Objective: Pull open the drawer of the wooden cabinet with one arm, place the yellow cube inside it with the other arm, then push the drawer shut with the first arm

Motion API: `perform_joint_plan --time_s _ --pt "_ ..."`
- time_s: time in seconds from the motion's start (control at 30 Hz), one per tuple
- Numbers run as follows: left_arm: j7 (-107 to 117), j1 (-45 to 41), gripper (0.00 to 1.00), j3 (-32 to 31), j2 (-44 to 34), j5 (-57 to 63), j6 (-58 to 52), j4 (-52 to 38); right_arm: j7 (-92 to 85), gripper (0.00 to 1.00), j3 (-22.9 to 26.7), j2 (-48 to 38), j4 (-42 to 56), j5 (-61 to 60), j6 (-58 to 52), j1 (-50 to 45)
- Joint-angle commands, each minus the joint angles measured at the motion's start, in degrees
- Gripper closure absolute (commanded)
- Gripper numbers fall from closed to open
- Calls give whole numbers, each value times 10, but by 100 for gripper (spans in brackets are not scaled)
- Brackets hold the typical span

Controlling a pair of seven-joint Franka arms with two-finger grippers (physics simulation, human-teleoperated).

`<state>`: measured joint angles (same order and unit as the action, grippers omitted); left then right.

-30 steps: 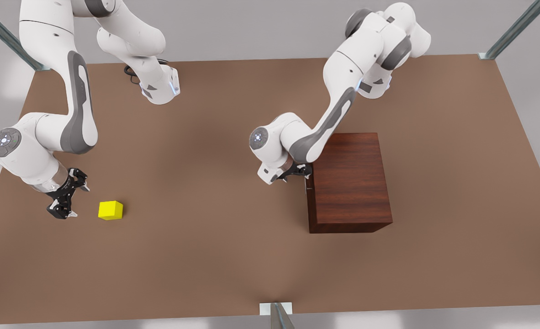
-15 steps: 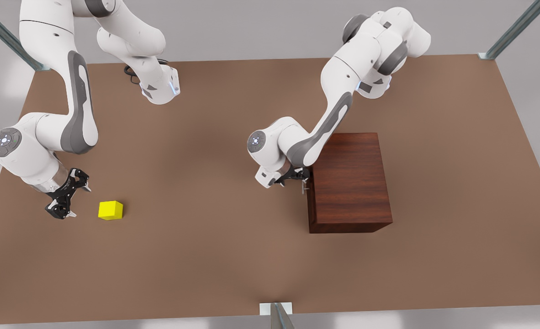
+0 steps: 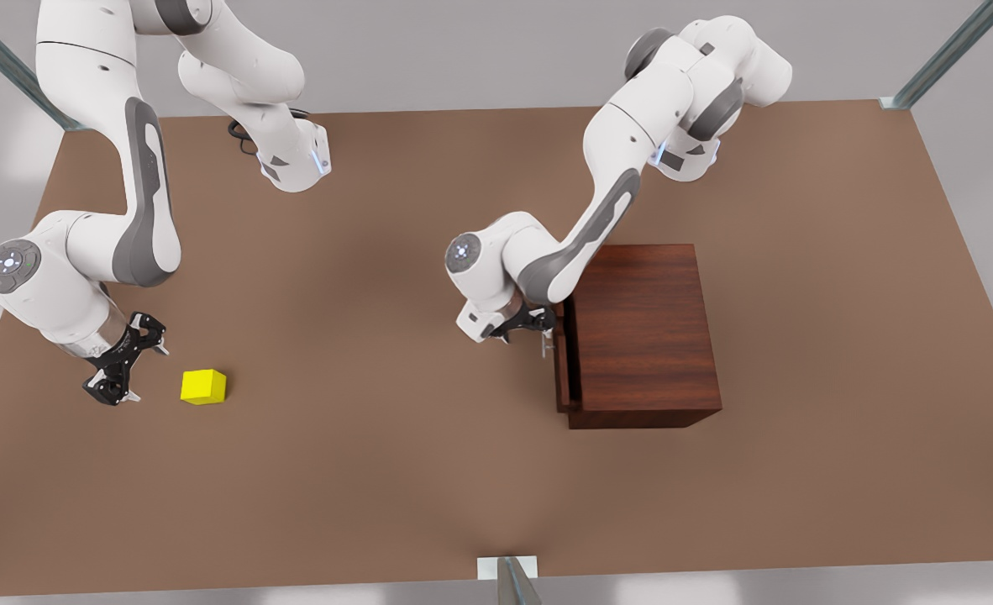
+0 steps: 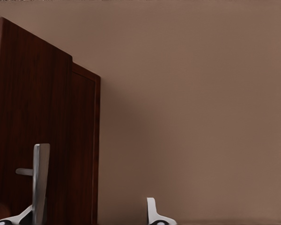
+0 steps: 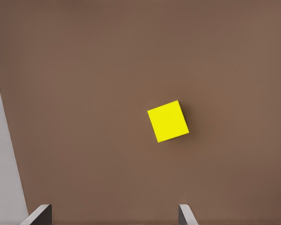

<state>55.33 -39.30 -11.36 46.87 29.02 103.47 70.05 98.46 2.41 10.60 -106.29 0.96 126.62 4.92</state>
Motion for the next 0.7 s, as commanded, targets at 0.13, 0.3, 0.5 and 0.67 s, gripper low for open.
perform_joint_plan --time_s 0.13,0.3,0.5,0.67 --pt "13 -4 0 -1 4 0 19 -8 16 0 0 0 0 0 -1 0" --pt "10 -13 0 -1 2 0 12 -8 16 0 0 0 0 0 -1 0" --pt "9 -16 0 -14 3 1 -12 -33 16 0 -1 0 0 0 -1 0" --pt "13 -17 0 -14 12 2 -4 -39 16 0 -1 0 0 0 -1 0"
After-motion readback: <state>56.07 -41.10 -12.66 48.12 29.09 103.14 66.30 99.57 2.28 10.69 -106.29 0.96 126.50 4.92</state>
